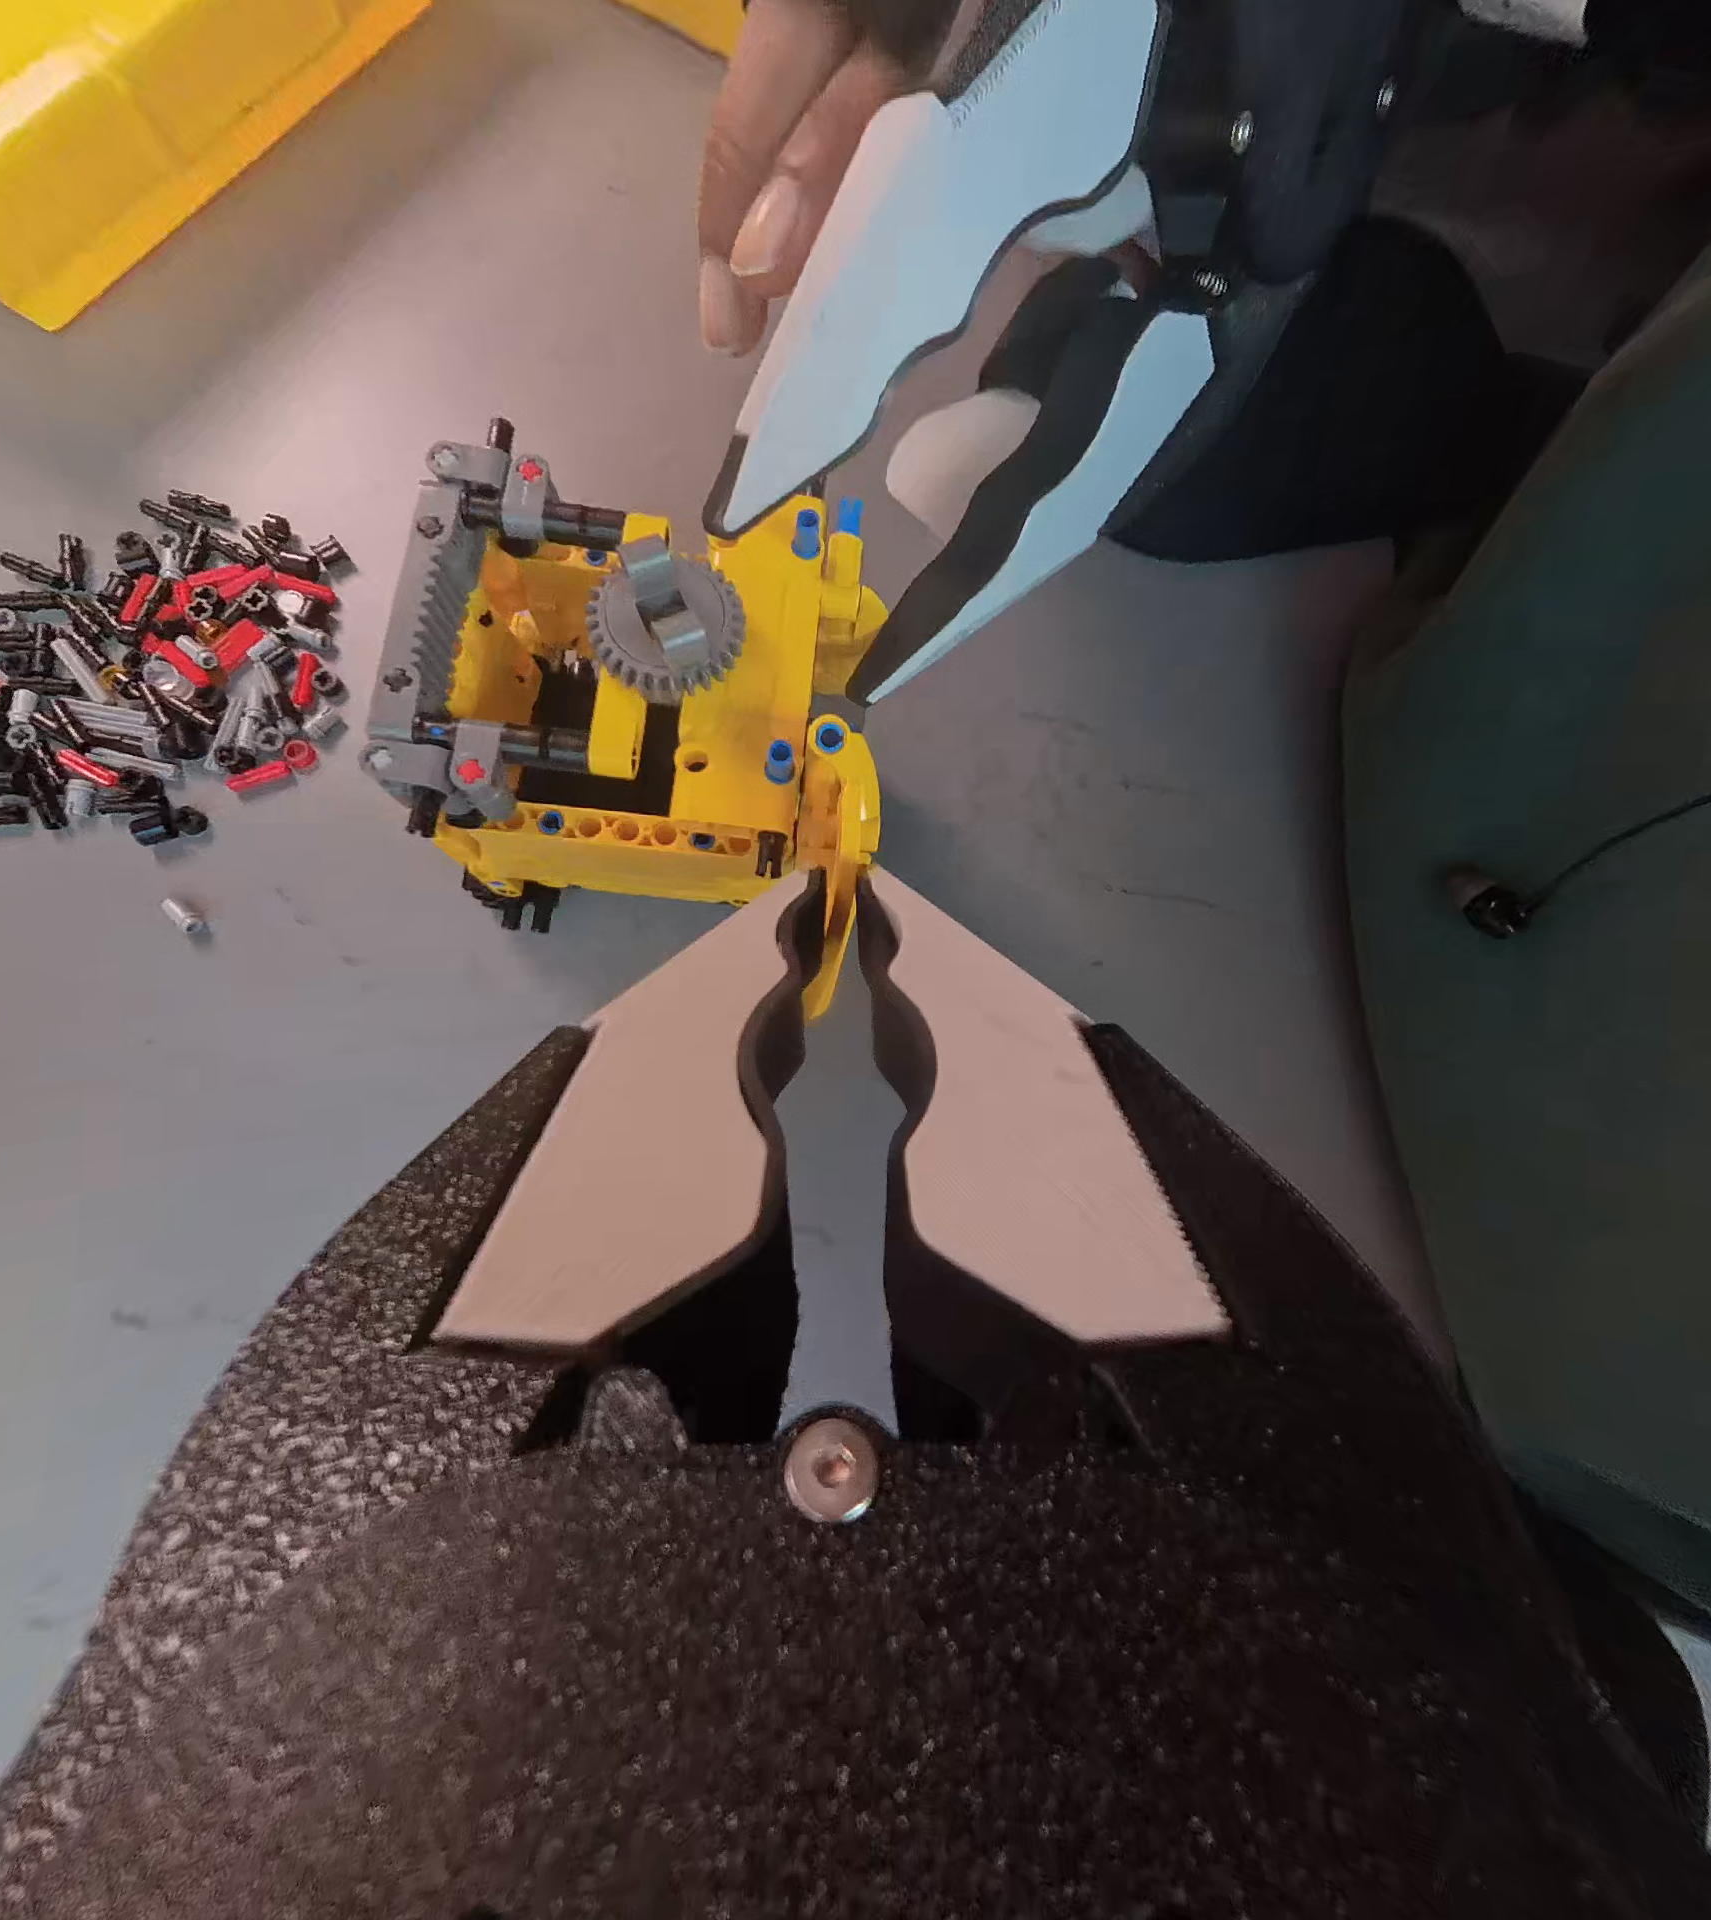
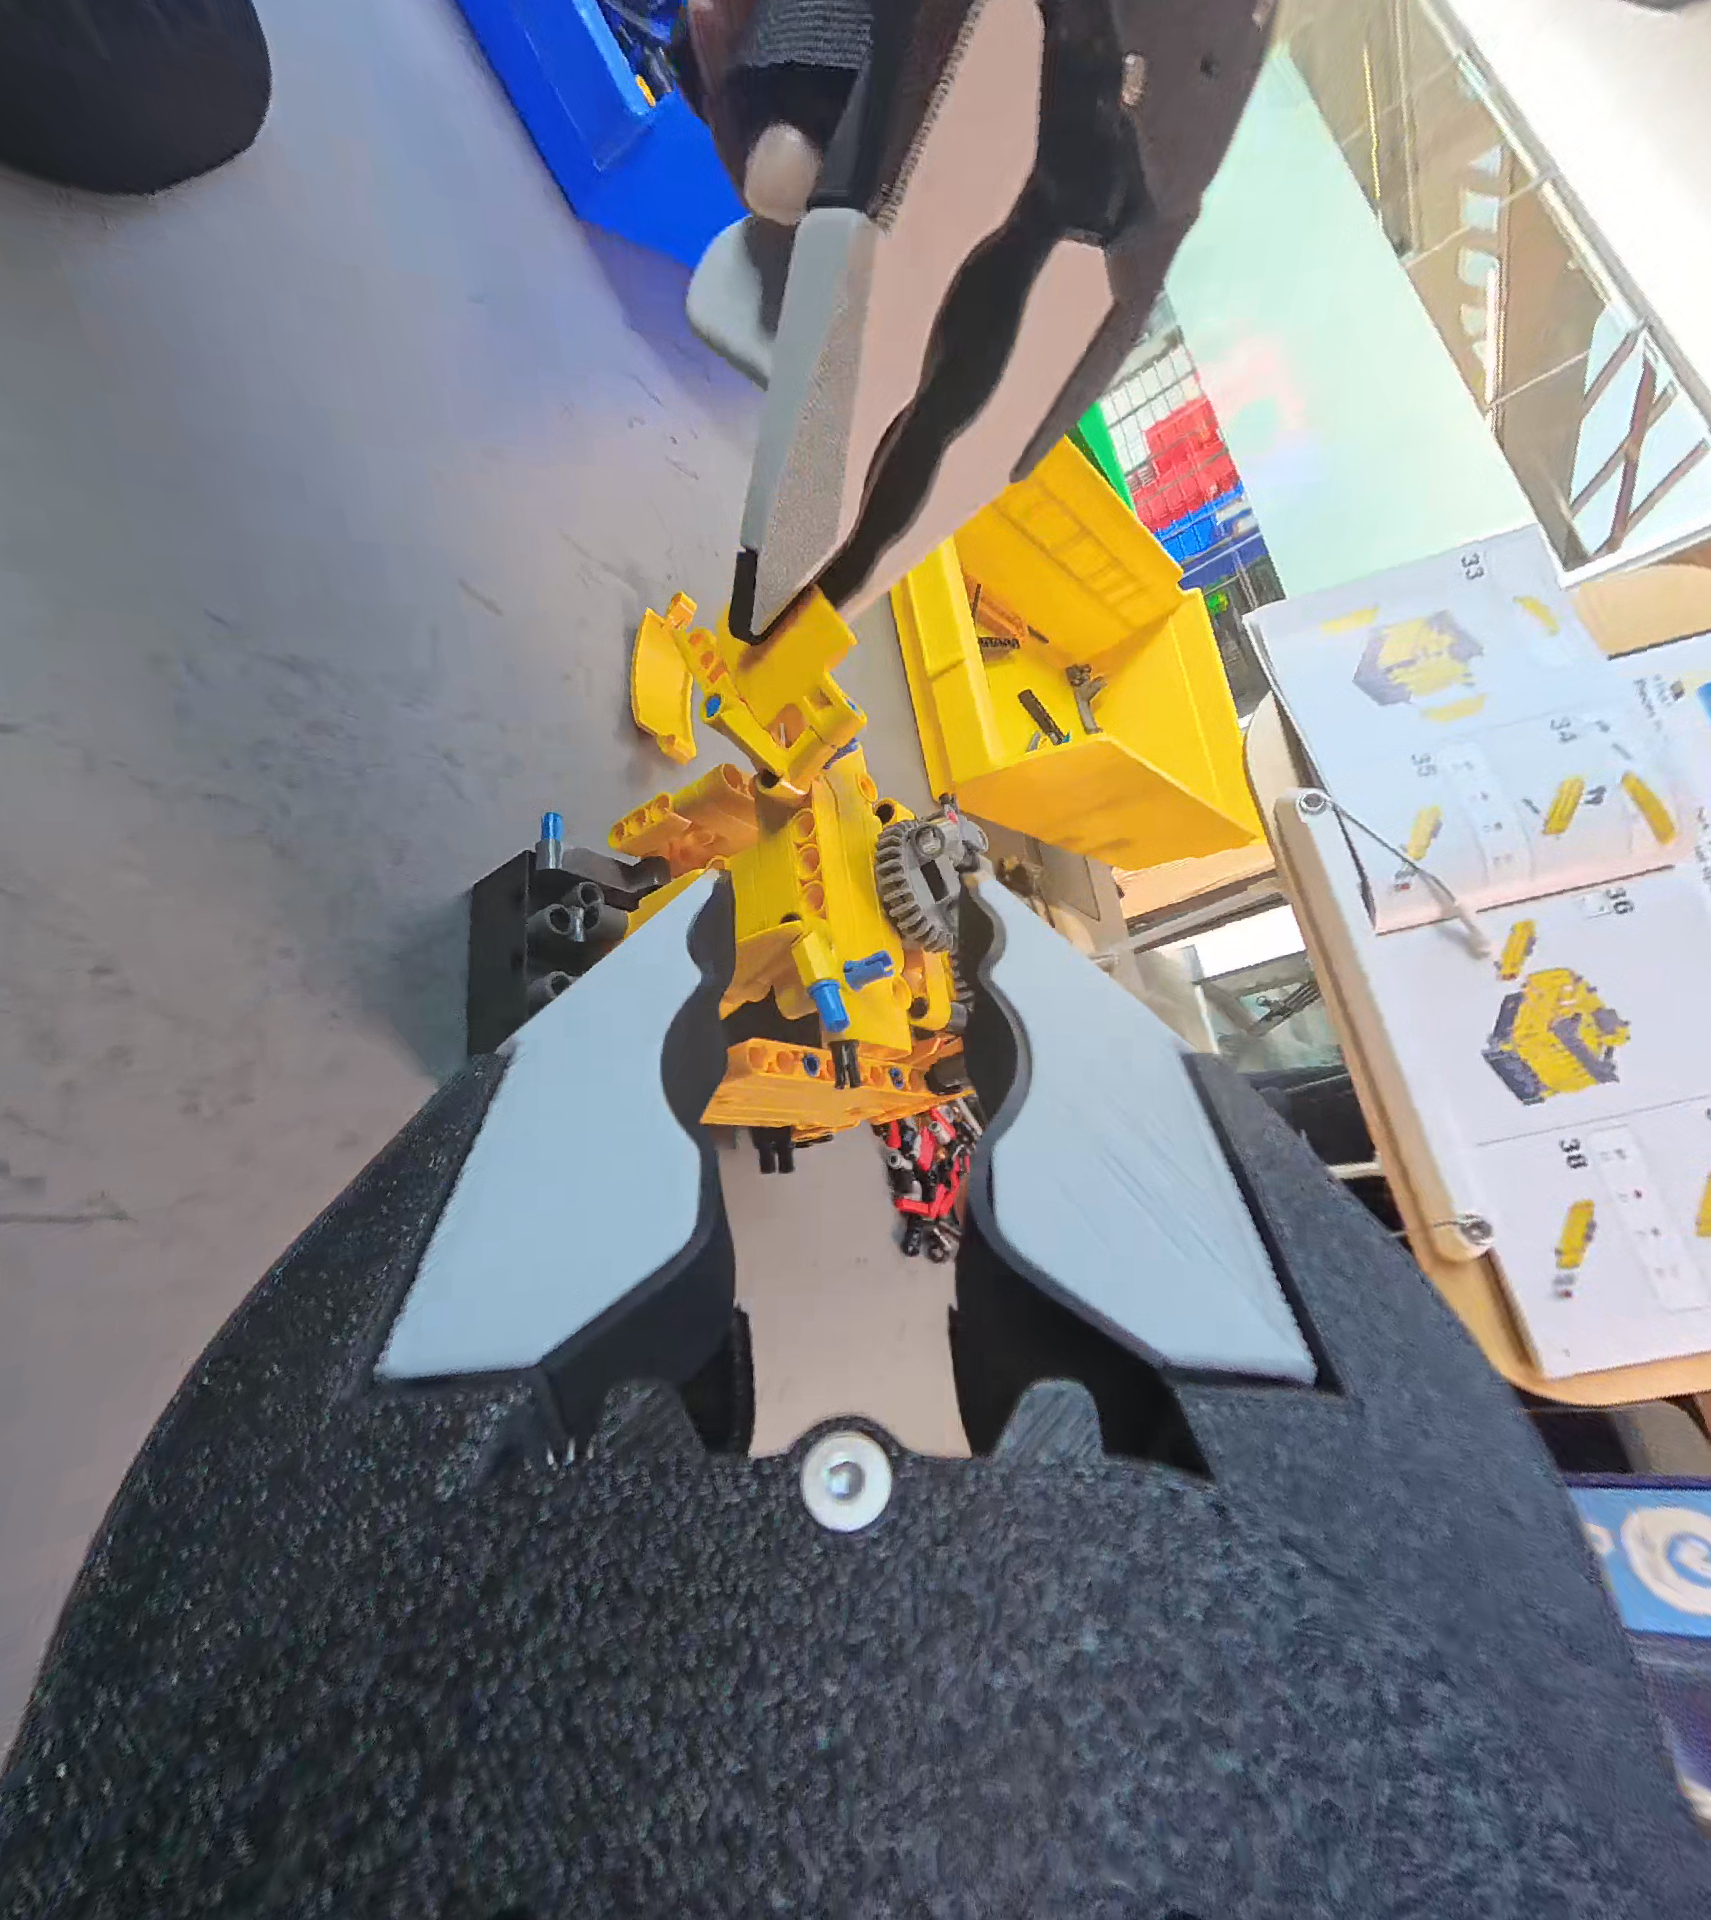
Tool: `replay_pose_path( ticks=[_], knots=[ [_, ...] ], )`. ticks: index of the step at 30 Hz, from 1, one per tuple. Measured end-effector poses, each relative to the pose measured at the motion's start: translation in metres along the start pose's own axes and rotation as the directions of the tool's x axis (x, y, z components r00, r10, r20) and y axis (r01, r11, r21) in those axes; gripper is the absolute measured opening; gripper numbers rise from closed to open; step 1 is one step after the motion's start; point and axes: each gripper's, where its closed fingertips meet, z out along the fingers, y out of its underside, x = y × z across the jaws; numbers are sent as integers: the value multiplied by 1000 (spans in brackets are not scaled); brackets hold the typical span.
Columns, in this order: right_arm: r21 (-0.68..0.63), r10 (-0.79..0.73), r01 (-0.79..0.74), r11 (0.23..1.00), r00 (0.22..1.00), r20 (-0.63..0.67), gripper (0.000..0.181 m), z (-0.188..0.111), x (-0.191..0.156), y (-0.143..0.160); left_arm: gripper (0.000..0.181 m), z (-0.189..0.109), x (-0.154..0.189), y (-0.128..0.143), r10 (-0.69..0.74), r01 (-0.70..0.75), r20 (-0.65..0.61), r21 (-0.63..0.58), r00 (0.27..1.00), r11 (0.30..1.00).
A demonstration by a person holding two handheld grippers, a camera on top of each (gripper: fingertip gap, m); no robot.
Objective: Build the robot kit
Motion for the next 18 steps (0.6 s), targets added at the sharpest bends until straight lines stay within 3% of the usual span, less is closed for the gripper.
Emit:
replay_pose_path(
  ticks=[9,13,18],
  knots=[
    [5,341,-342,940,938,67,35,-4,-6,11,6,20,9,11,-179,188,-57,339,982,922],
    [20,372,-373,928,927,44,36,-3,-5,10,9,31,9,11,-255,261,-69,388,965,884],
    [34,412,-413,910,911,38,36,-6,-4,11,17,34,10,22,-232,233,-42,332,972,914]
  ],
)
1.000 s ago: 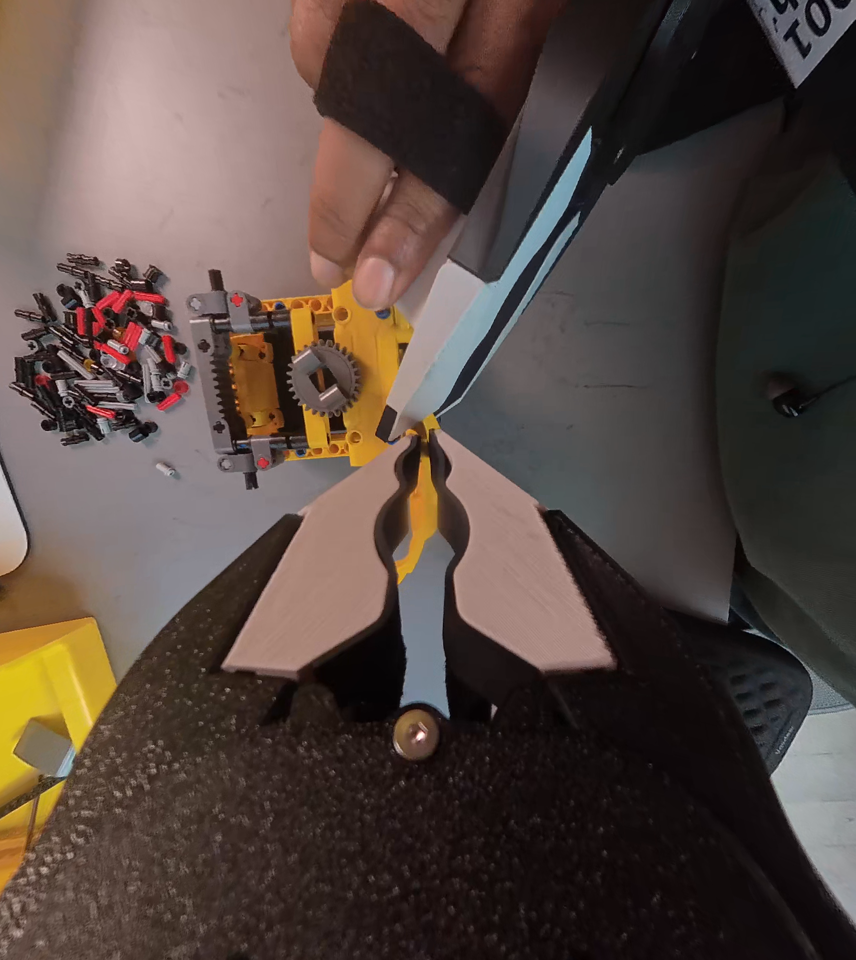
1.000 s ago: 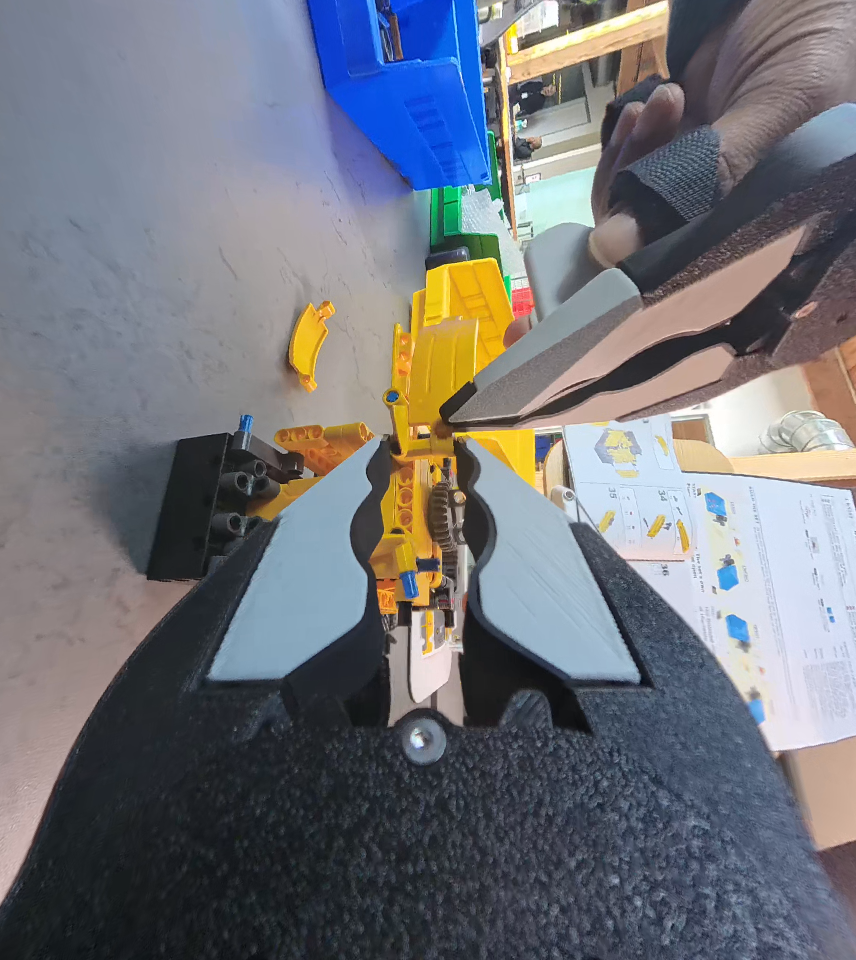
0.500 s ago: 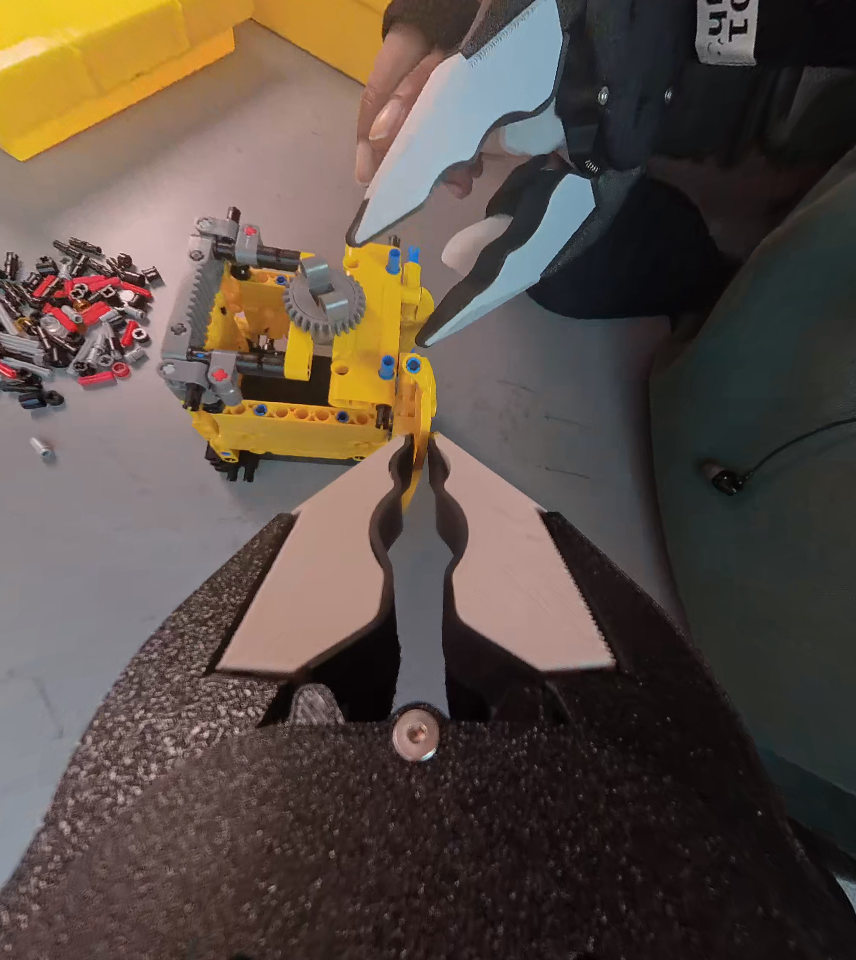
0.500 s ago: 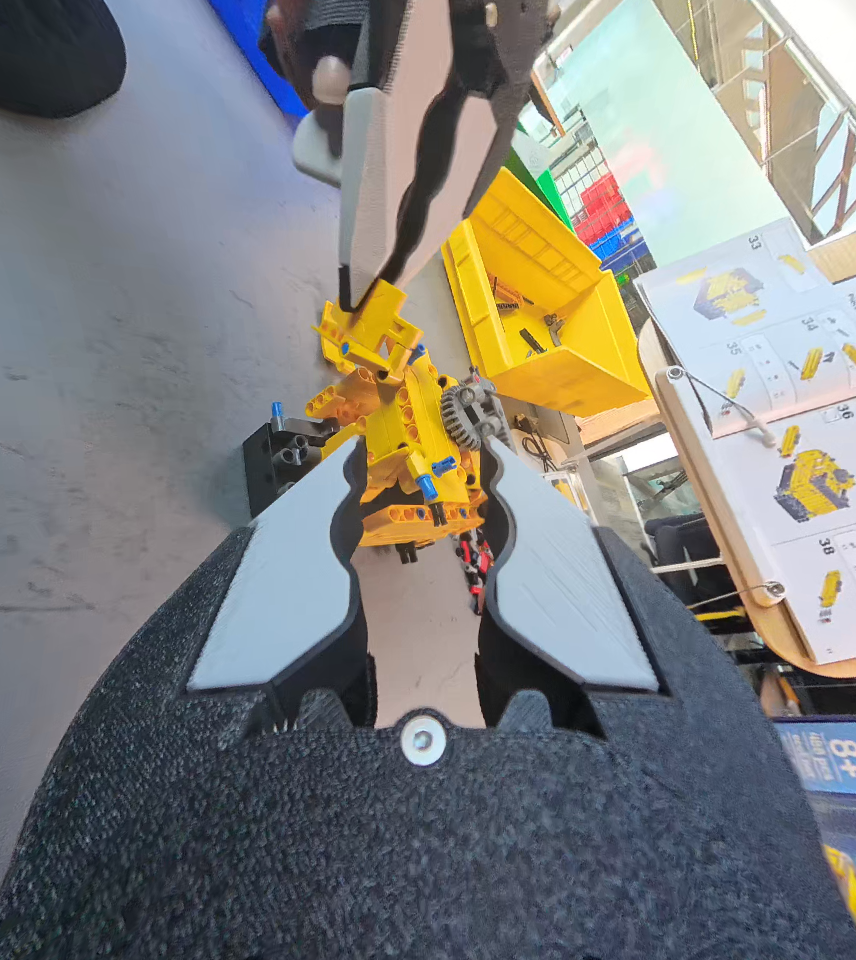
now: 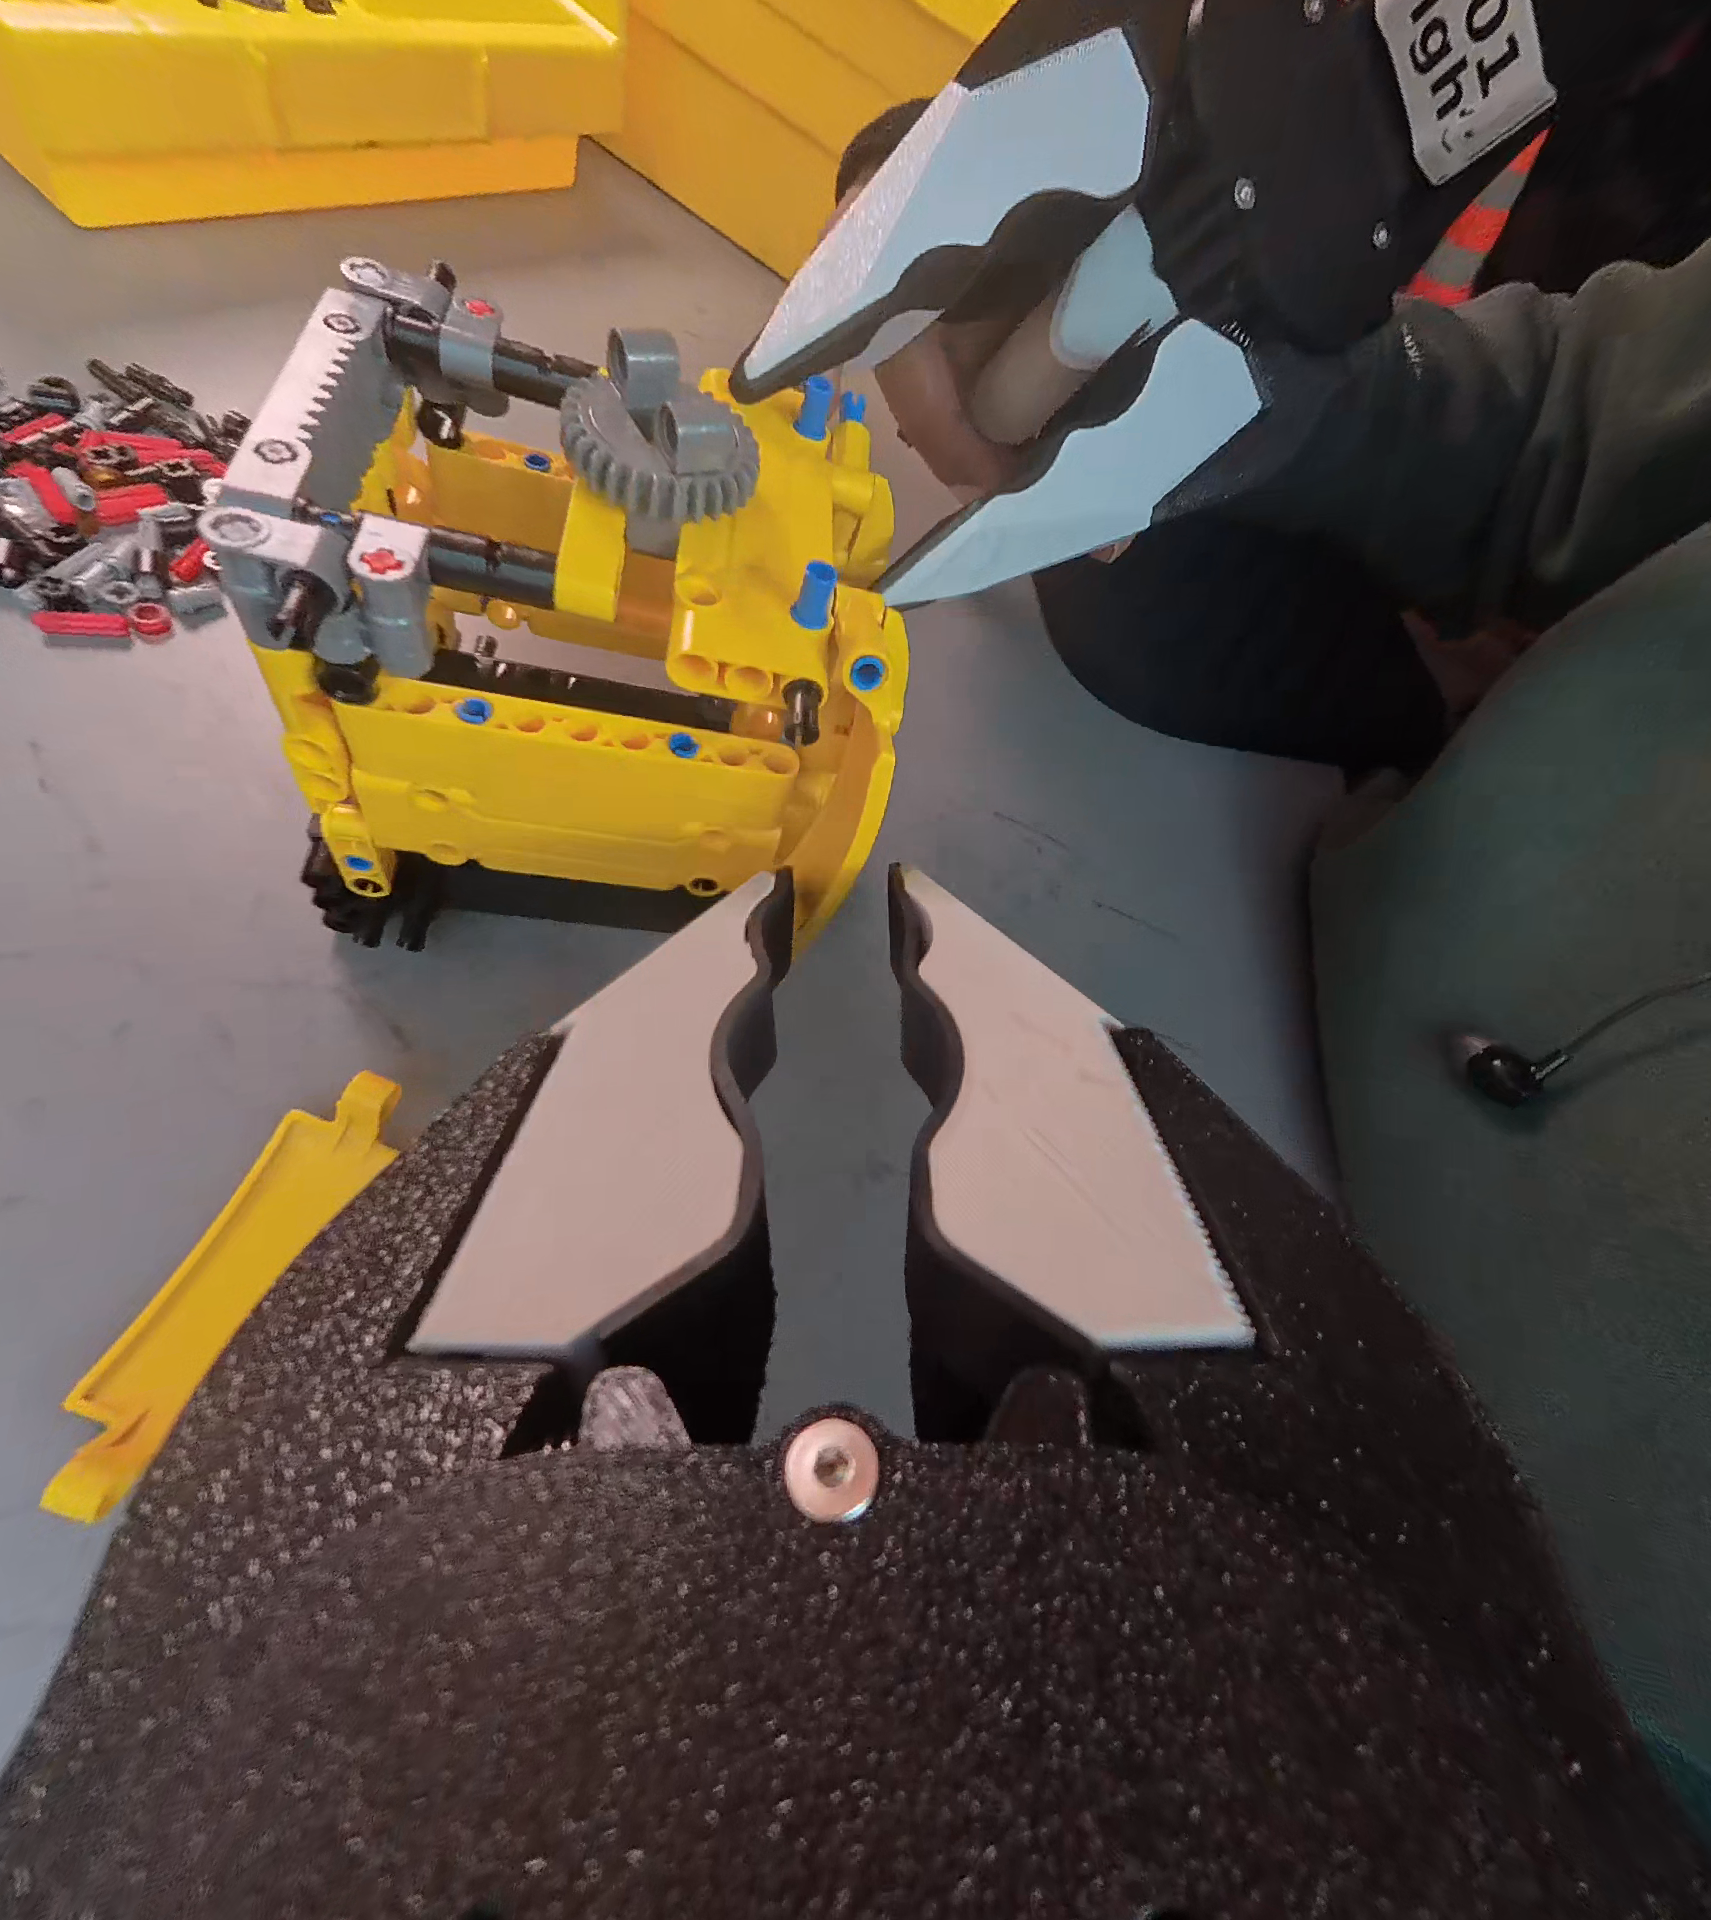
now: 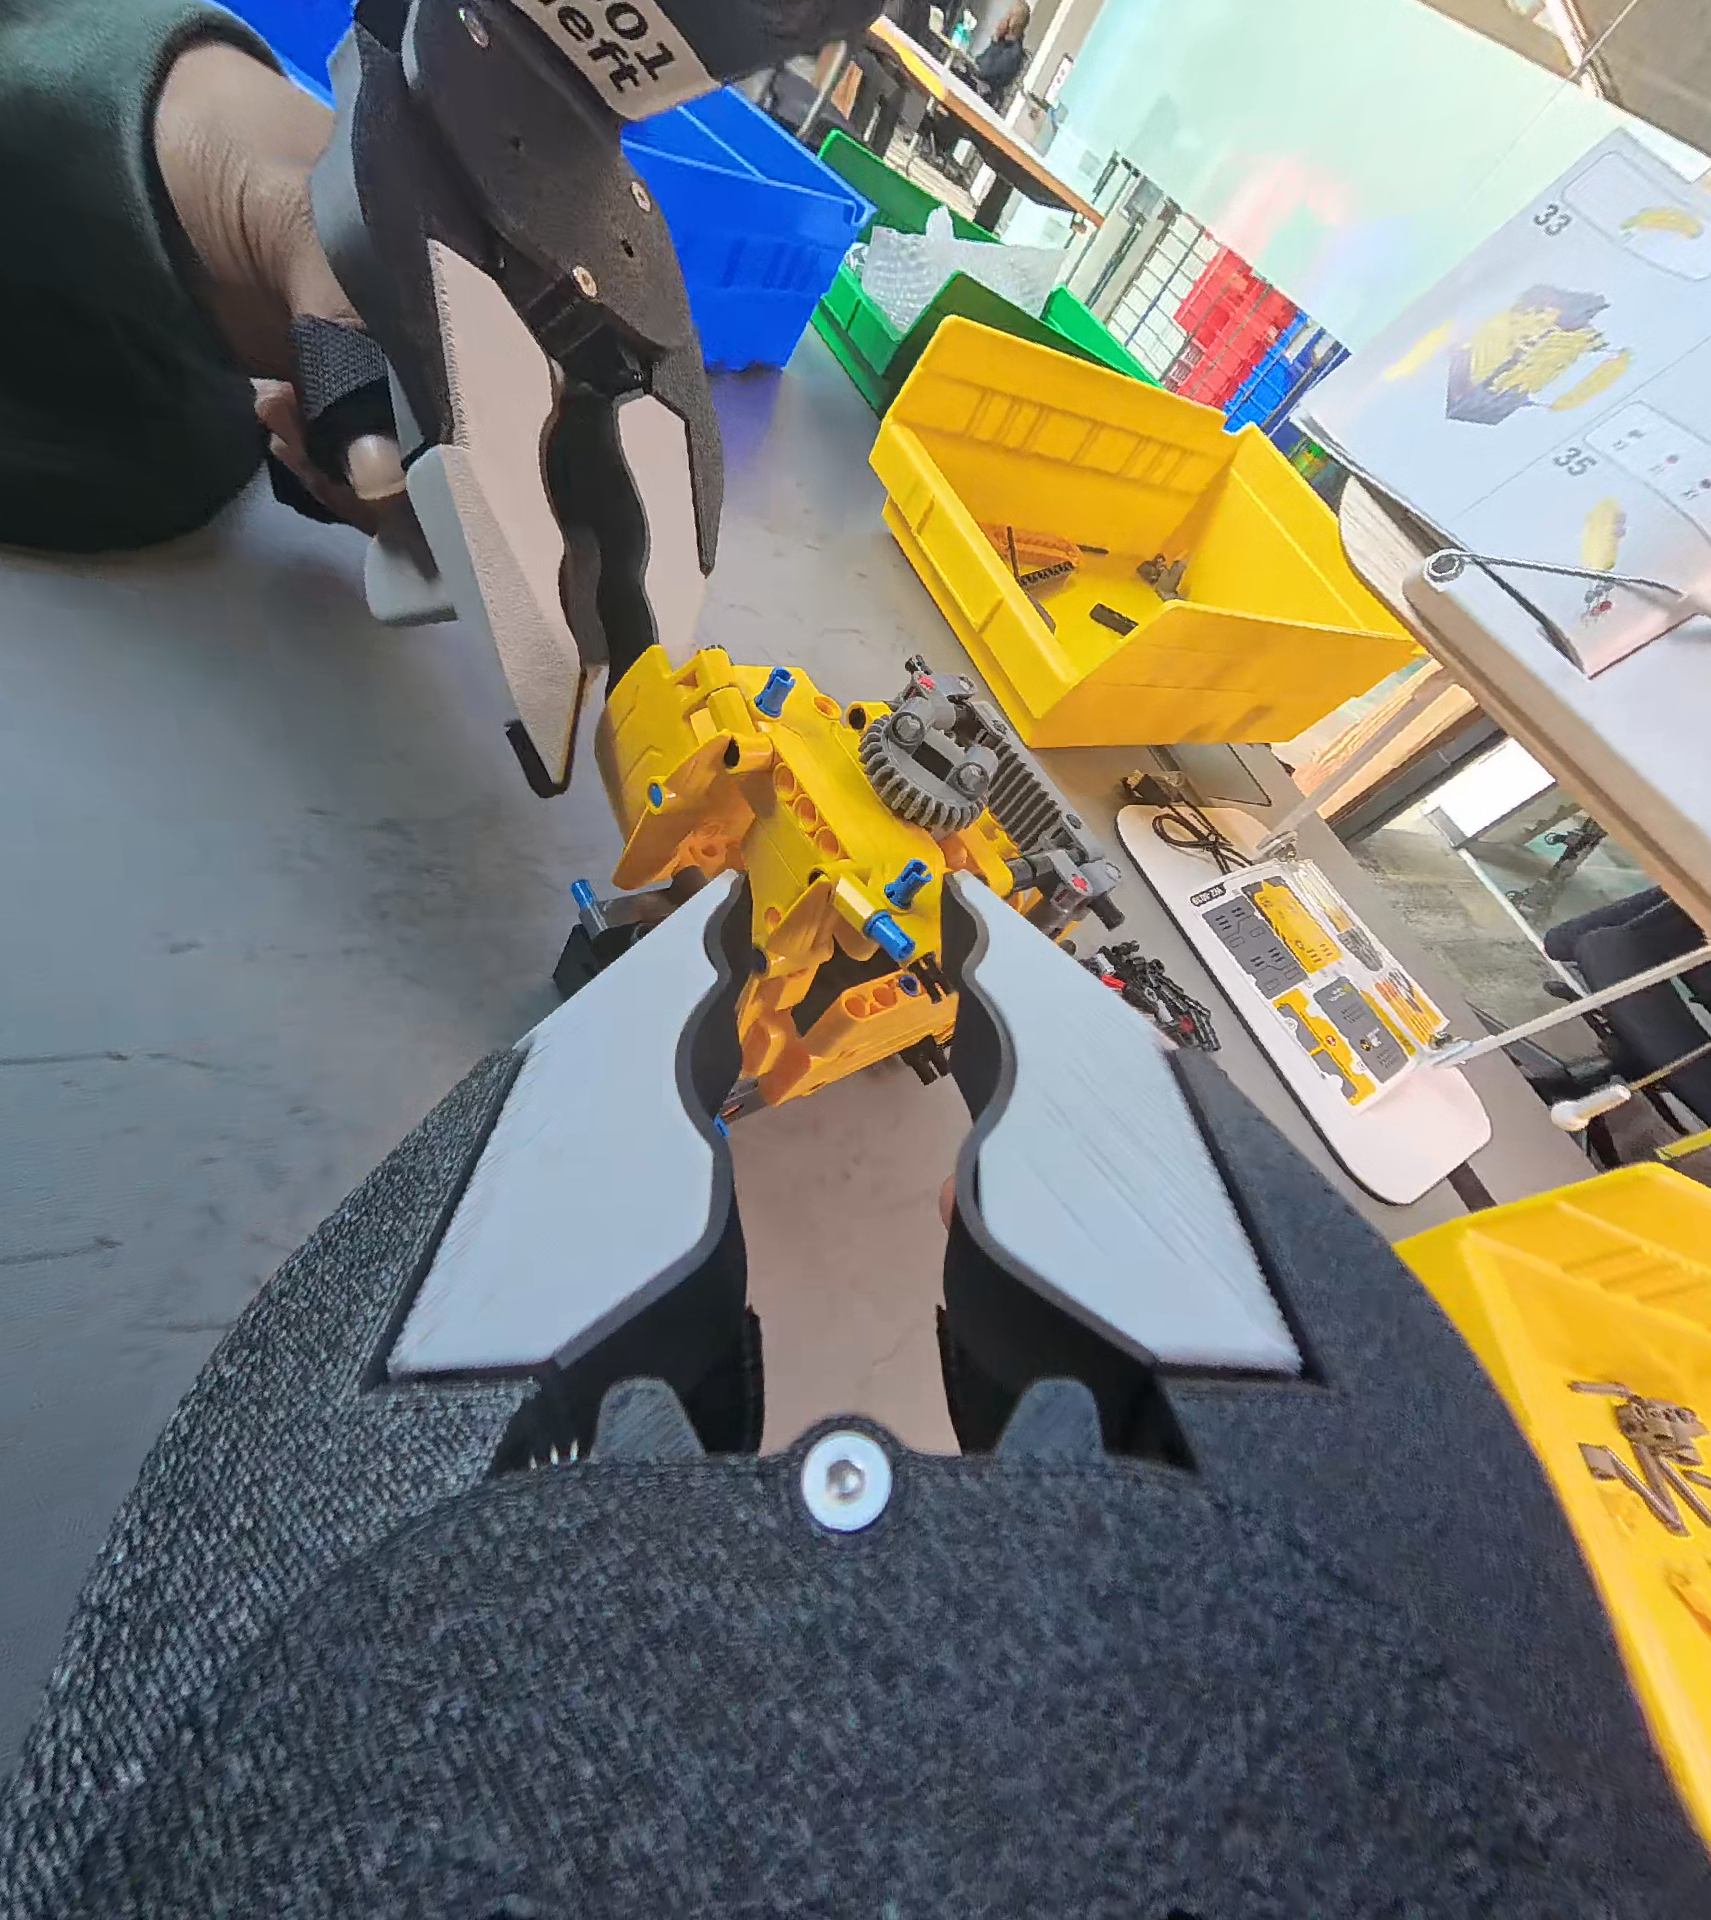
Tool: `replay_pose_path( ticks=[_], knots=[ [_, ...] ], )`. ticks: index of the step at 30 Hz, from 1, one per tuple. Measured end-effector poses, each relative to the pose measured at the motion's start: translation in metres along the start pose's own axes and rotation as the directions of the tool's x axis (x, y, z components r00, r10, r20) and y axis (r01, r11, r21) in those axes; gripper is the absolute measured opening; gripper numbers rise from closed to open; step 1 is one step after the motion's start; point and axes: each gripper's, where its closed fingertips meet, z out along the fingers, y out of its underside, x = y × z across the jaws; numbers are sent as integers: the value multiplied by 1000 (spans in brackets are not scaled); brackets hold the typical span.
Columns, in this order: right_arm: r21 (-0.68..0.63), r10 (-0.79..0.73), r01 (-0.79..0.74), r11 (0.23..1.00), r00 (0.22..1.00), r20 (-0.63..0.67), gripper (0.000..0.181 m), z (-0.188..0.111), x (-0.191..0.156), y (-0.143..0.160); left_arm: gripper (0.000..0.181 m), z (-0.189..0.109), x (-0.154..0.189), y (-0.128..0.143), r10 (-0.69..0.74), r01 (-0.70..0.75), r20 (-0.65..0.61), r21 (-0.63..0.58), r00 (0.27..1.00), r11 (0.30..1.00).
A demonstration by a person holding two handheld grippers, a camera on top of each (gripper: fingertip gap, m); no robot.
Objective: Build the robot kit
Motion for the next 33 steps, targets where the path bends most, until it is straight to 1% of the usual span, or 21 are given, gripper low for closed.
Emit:
replay_pose_path(
  ticks=[2,5,7,10,11,13,15,18,20,23,25,33],
  knots=[
    [4,24,-24,1000,1000,-7,38,-5,4,1,12,-9,-4,-2,29,-29,31,23,999,999],
    [33,99,-99,995,995,10,39,-15,10,1,12,-17,-3,-5,20,-22,34,61,999,998],
    [12,134,-135,991,989,57,40,-18,8,8,8,-12,-3,-3,43,-45,48,50,998,998],
    [-46,254,-250,967,955,154,51,-17,-1,21,7,2,-2,1,76,-78,61,19,995,997],
    [-71,270,-261,963,947,175,52,-15,-5,25,7,6,-1,0,74,-75,51,23,996,997],
    [-105,223,-208,973,961,165,53,-9,-12,32,6,12,2,-2,58,-59,26,31,998,998],
    [-112,181,-166,980,974,137,51,-7,-10,34,7,14,3,-1,58,-58,17,25,998,998],
    [-106,233,-218,970,960,157,43,-8,-11,33,7,13,3,0,25,-25,3,30,1000,999],
    [-119,220,-203,972,963,154,36,-8,-12,37,8,11,5,0,-30,31,-29,38,999,999],
    [-124,210,-192,974,965,156,36,-7,-15,37,9,12,8,1,-143,148,-105,42,984,988],
    [-126,208,-190,974,966,152,35,-7,-14,37,9,12,9,1,-182,189,-133,43,974,981],
    [-128,216,-198,972,966,144,33,-6,-15,38,10,12,13,1,-217,227,-177,38,960,973]
  ],
)
